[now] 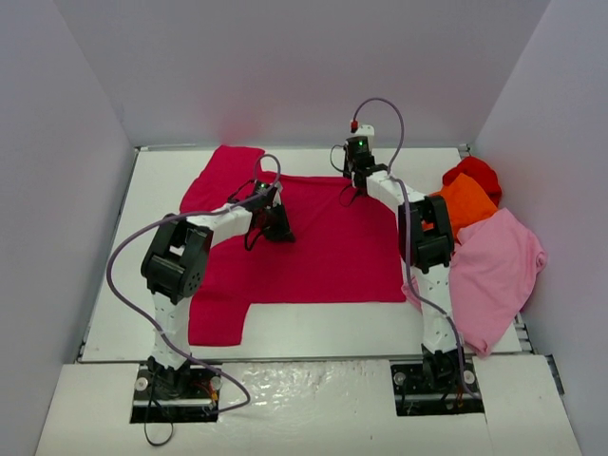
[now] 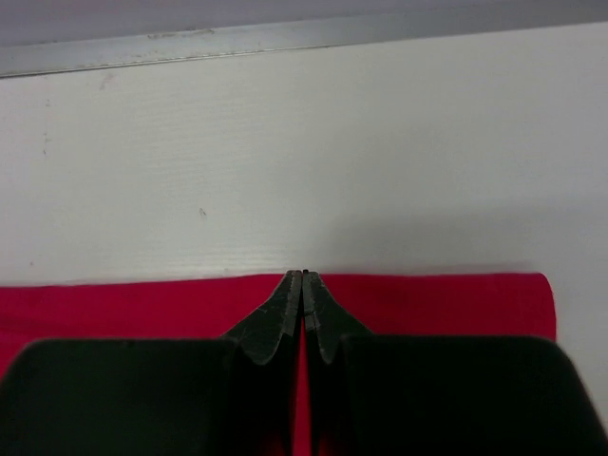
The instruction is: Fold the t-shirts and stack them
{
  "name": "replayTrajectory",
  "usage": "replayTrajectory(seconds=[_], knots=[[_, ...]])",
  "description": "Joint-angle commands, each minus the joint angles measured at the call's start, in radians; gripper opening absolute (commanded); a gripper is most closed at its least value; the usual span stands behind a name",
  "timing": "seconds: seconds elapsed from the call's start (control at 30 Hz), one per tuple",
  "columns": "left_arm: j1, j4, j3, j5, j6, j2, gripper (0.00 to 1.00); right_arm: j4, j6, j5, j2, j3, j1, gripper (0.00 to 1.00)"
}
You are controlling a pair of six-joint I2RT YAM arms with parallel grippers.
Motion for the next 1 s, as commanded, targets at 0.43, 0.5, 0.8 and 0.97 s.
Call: replayTrajectory(seconds=[0.43, 0.5, 0.8, 0.97], knots=[[0.002, -0.051, 0.050, -0.016, 0.036, -0.010, 0.04, -0.197, 0.008, 0.049, -0.025, 0.056, -0.041, 0.00], [0.002, -0.053, 0.052, -0.016, 0.037, -0.008, 0.04, -0.201, 0.011, 0.046, -0.010, 0.060, -0.044, 0.00], [0.004, -0.057, 0.061, -0.014, 0.038, 0.002, 0.04, -0.239, 0.020, 0.027, 0.015, 0.072, -0.062, 0.00], [0.004, -0.057, 0.062, -0.012, 0.037, 0.003, 0.04, -0.243, 0.020, 0.037, 0.029, 0.093, -0.074, 0.00]])
